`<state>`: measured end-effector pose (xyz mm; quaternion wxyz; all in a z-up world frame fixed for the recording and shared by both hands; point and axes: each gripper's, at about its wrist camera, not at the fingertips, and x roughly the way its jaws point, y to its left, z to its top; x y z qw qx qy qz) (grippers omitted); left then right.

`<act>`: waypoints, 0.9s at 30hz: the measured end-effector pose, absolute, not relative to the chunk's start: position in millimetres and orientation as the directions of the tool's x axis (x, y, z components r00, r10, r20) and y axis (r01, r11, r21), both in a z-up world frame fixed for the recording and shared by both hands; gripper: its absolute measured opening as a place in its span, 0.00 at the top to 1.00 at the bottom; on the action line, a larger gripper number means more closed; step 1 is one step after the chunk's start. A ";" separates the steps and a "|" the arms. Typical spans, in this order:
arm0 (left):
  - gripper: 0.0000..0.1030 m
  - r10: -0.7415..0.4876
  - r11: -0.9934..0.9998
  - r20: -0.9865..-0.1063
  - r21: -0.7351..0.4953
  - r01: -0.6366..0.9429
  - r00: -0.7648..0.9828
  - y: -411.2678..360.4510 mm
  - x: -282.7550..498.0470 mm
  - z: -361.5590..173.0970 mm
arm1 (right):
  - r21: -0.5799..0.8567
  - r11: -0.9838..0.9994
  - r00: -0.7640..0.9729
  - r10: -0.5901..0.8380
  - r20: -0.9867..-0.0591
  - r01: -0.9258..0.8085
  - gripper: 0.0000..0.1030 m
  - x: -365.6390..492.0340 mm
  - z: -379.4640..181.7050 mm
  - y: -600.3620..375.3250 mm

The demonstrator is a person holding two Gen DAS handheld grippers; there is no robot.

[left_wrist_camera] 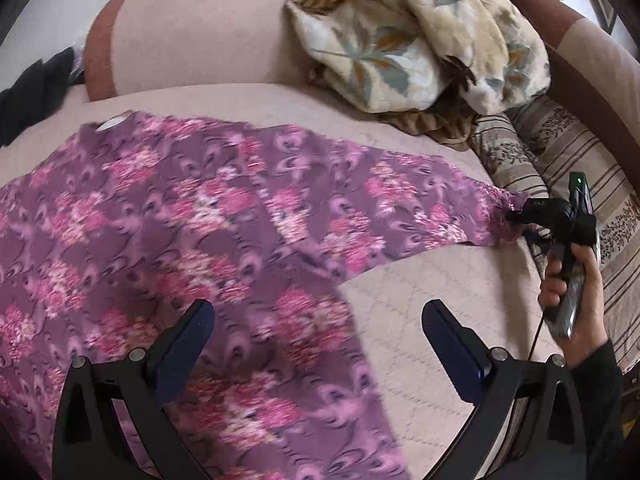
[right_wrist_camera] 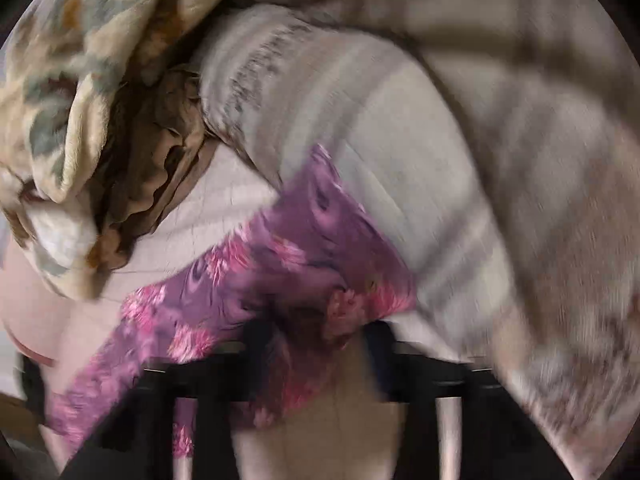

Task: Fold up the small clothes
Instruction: 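Grasp the sleeve cuff with the right gripper and lift it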

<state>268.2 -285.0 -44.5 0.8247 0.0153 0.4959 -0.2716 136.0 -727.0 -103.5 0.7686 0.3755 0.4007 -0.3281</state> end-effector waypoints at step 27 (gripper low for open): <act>0.00 -0.538 0.802 -0.741 -0.596 -0.025 0.402 22.6 292.9 -40.0 | 0.250 0.957 0.459 0.291 -0.840 -0.149 0.68 132.9 -63.5 -177.2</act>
